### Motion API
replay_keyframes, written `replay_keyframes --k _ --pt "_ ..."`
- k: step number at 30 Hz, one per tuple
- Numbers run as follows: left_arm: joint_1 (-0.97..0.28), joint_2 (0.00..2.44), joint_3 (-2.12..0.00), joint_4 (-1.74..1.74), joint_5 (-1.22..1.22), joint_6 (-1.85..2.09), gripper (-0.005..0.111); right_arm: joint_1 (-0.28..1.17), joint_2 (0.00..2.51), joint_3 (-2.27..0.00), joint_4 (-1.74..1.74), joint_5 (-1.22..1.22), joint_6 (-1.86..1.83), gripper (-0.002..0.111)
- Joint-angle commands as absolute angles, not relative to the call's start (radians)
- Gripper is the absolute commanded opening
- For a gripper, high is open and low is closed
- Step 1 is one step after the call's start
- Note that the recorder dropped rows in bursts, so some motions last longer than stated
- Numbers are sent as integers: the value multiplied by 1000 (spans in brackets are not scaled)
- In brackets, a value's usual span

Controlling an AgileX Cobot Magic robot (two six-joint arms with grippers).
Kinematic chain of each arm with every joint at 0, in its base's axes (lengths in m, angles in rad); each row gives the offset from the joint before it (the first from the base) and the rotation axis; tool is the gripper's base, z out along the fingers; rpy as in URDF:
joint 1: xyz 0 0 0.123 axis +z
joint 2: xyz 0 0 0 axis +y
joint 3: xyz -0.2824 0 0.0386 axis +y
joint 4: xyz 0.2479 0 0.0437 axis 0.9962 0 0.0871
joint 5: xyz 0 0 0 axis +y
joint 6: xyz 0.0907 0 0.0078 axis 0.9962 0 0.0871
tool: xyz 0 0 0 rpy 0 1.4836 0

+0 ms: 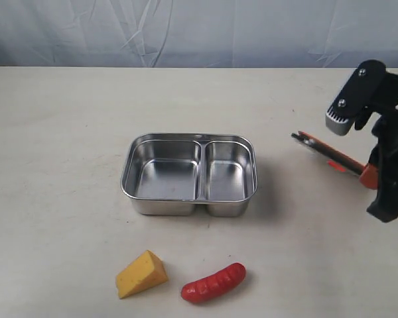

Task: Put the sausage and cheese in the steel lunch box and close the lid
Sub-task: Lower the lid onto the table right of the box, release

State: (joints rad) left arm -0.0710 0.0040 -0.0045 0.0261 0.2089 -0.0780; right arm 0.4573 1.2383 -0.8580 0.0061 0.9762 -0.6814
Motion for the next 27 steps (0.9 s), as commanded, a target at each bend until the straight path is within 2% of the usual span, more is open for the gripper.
replay_keyframes --k 1,11,20,22,26,27 --pt "-70 0 0 28 198 -79 0 518 1250 -812 40 959 -677 -1" --pt "-70 0 0 28 198 -79 0 639 1375 -734 89 960 -673 -1" --pt "-70 0 0 28 198 -79 0 683 1487 -734 128 946 -621 0" --pt "-70 0 0 28 198 -79 0 683 1504 -734 152 946 -621 9" --pt "-70 0 0 28 198 -79 0 683 1520 -734 190 935 -621 36" --pt "-70 0 0 28 198 -79 0 683 1520 -734 193 934 -621 39"
